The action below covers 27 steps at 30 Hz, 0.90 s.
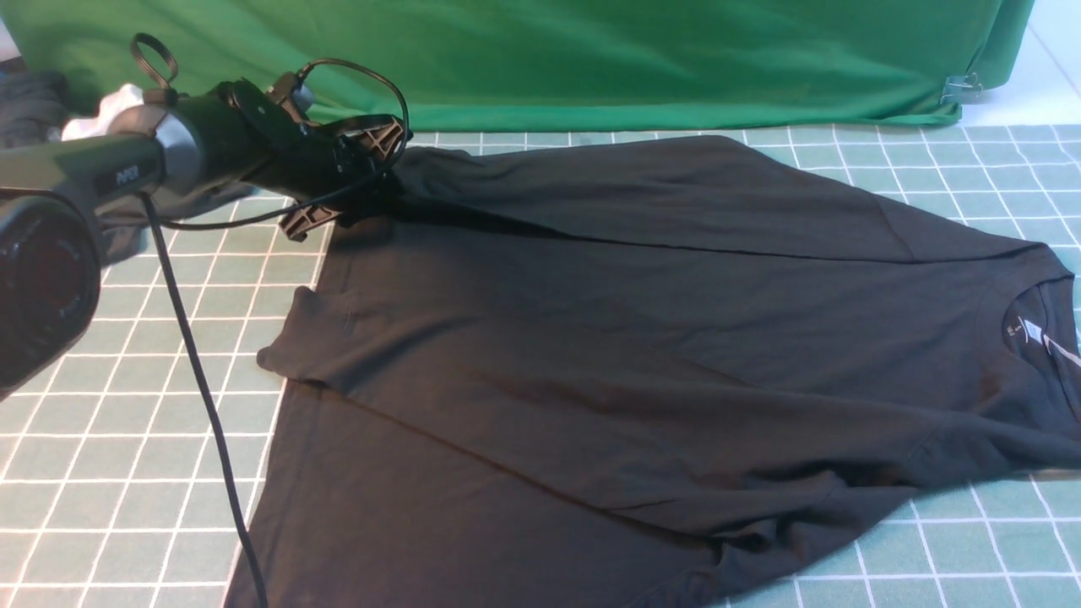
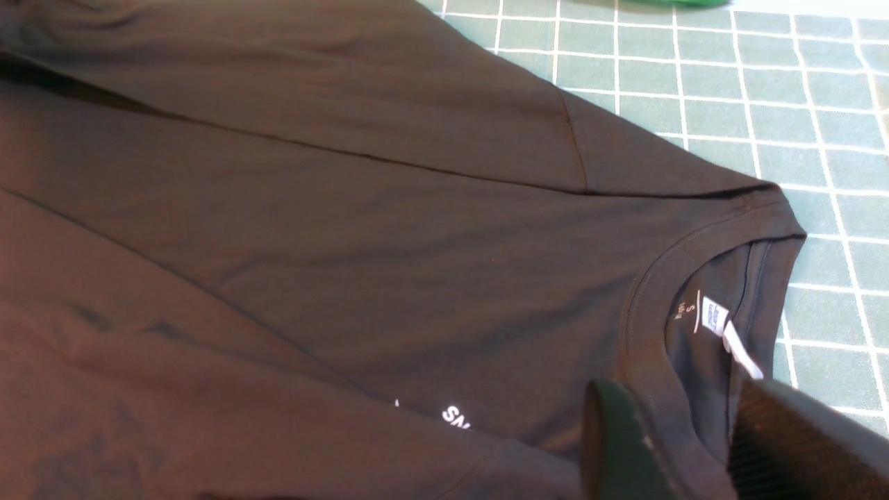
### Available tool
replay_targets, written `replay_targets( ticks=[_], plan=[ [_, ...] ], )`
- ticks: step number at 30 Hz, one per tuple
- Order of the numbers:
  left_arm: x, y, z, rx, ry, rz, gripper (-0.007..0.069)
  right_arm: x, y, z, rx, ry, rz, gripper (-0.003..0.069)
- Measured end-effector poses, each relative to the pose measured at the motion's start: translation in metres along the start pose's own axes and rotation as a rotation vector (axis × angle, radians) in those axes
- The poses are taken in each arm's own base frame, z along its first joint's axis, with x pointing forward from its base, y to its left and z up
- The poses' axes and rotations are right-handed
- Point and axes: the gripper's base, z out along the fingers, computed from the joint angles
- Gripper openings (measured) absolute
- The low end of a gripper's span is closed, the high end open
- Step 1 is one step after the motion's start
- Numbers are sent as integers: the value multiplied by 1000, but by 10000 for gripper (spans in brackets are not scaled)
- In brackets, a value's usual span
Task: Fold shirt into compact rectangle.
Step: 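Grab the top left corner of the dark shirt with the left gripper, then fold the left side of the dark shirt inward over its body with the left gripper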
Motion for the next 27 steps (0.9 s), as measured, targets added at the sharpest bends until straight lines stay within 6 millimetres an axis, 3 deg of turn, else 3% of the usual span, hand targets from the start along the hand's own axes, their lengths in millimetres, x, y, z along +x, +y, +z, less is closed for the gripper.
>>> replay_targets(
  ticks=[3,8,11,12,13,14,17,19,23,26,27],
  plan=[
    [0,0,0,-1,1,3,19,0,0,0,0,-1,0,237],
    [-1,-5,-10,-2,21,29,7,0,0,0,0,-1,0,239],
    [-11,-25,-43,23,-7,81,5,0,0,0,0,-1,0,239],
    [-12,-27,-45,25,-10,86,5,0,0,0,0,-1,0,239],
    [-18,-40,-69,37,-30,128,5,0,0,0,0,-1,0,239],
    [-20,-43,-75,43,-37,135,4,0,0,0,0,-1,0,239],
    [-25,-62,-123,34,-36,243,3,0,0,0,0,-1,0,239],
    [-21,-66,-143,-3,16,308,3,0,0,0,0,0,0,239],
    [-5,-56,-171,-137,188,396,7,0,0,0,0,2,0,239],
    [14,-38,-171,-204,288,374,8,0,0,0,0,2,-2,239],
    [28,-23,-165,-239,348,356,10,0,0,0,0,2,-3,239]
  ],
)
